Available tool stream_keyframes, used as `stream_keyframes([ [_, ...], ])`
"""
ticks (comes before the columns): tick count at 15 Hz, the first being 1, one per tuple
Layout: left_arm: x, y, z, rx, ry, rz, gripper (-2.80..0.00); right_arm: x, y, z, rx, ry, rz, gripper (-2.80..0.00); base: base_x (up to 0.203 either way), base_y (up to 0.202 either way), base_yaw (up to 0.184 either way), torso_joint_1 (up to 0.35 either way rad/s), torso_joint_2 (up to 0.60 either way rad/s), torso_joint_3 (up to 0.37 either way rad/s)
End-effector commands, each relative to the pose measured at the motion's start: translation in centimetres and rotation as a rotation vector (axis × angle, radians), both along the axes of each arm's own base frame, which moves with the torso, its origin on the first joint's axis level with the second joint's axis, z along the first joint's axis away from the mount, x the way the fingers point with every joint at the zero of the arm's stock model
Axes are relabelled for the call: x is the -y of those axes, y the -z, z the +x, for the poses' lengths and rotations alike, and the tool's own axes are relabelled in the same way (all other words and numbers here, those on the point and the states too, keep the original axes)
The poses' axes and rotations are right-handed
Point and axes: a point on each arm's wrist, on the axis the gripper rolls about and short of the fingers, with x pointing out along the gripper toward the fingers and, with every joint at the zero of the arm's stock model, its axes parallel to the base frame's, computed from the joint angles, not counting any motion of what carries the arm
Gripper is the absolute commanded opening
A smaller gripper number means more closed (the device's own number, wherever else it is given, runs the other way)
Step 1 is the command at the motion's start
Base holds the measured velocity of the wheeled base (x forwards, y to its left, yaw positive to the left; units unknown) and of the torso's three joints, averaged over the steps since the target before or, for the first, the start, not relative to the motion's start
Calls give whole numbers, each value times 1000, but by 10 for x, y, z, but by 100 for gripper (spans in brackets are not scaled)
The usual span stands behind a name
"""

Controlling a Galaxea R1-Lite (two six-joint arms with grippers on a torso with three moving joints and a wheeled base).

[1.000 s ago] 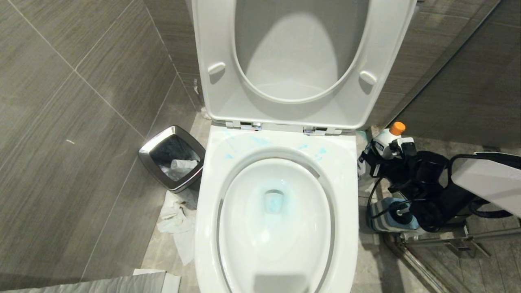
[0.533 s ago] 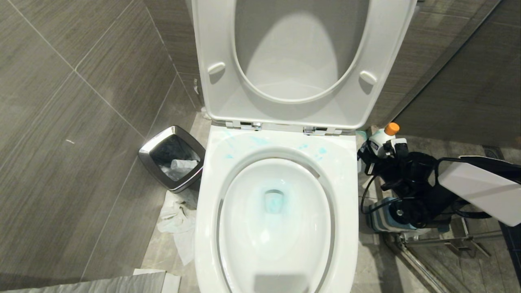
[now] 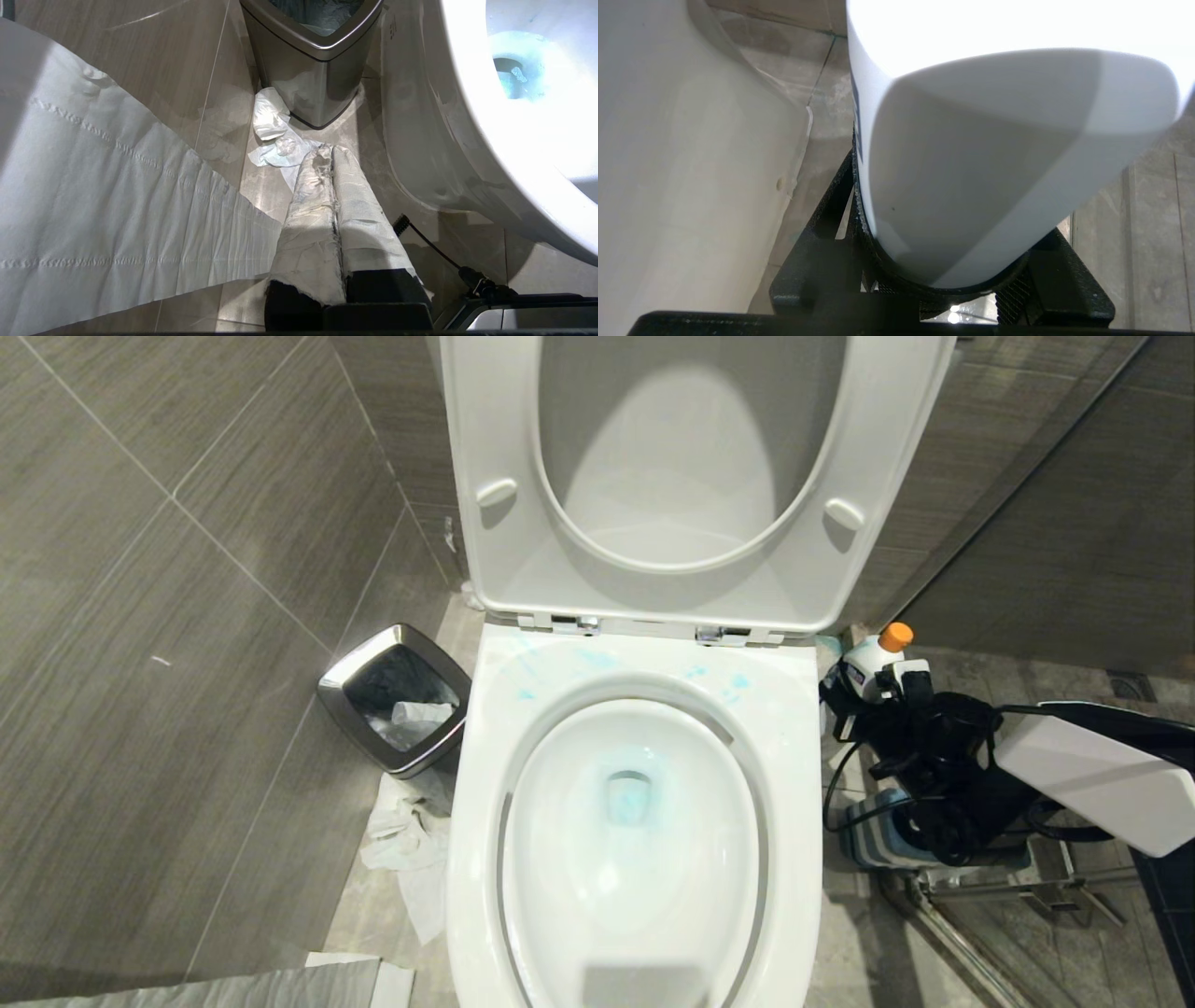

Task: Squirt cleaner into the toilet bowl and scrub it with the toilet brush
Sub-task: Place the cleaning agent on the floor

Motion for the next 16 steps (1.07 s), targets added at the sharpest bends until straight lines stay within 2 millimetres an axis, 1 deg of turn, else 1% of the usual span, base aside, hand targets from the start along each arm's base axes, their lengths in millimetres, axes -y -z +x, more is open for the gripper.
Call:
stream_keyframes([
  [1, 0, 0, 0, -2, -1, 0, -280, -1, 0, 0, 7, -1, -2, -280, 0, 0, 0, 0, 0, 0],
  [9, 0, 0, 0, -1, 0, 0, -280, -1, -1, 0, 10, 4, -1, -280, 0, 0, 0, 1, 0, -4],
  [13, 0, 0, 0, -1, -1, -3, -280, -1, 0, 0, 7, 4, -3, -280, 0, 0, 0, 3, 4, -147],
  [16, 0, 0, 0, -1, -1, -3, -280, -2, -3, 1, 18, -1, -3, -280, 0, 0, 0, 3, 3, -192],
])
